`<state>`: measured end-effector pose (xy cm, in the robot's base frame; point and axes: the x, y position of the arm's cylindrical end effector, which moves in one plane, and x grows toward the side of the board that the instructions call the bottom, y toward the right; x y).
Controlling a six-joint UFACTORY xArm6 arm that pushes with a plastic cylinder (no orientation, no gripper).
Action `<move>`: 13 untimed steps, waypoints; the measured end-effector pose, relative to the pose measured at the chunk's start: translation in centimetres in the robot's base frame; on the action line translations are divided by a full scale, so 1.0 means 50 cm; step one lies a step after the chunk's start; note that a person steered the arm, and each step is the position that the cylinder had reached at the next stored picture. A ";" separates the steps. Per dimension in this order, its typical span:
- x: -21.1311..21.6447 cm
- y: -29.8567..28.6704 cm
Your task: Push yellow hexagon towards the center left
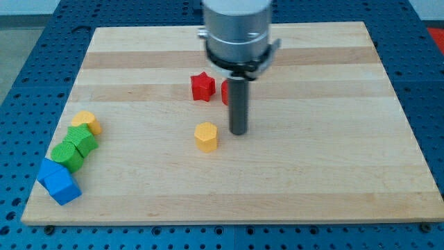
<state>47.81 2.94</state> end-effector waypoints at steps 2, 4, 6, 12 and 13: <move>0.096 0.004; 0.025 -0.120; -0.053 -0.237; -0.087 -0.385; -0.107 -0.331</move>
<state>42.48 -13.62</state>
